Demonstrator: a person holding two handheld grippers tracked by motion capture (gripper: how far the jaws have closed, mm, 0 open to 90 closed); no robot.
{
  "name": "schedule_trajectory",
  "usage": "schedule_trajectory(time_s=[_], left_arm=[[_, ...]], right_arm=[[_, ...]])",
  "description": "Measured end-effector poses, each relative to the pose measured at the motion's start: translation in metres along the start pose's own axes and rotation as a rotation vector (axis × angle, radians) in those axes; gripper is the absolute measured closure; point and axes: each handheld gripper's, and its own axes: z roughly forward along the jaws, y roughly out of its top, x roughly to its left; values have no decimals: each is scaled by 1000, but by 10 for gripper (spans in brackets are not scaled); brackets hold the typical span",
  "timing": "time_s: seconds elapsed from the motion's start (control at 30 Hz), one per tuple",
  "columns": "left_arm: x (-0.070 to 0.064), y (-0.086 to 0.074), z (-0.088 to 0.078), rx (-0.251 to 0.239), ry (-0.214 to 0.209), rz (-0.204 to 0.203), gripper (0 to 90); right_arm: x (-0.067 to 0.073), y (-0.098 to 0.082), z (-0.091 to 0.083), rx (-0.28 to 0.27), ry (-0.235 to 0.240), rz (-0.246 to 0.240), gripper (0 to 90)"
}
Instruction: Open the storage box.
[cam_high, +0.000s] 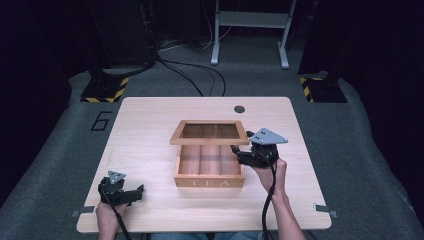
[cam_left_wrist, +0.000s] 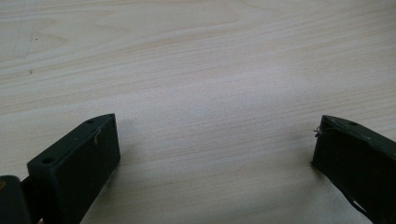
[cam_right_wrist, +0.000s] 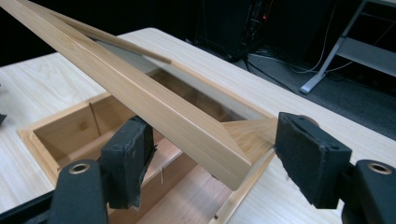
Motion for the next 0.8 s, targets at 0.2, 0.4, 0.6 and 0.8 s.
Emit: schedule_trajectory(time_s=[0.2, 0.4, 0.6, 0.8], left_arm=[[0, 0, 0, -1, -1, -2, 3], [0, 0, 0, -2, 0, -1, 2], [0, 0, 0, -2, 0, -1, 2], [0, 0, 0, -2, 0, -1, 3]], right_arm=[[-5, 7, 0, -12, -4, 9, 322], [-11, 13, 1, -28, 8, 10, 331], [-16, 23, 5, -35, 15, -10, 337], [-19, 31, 9, -40, 8, -37, 373]])
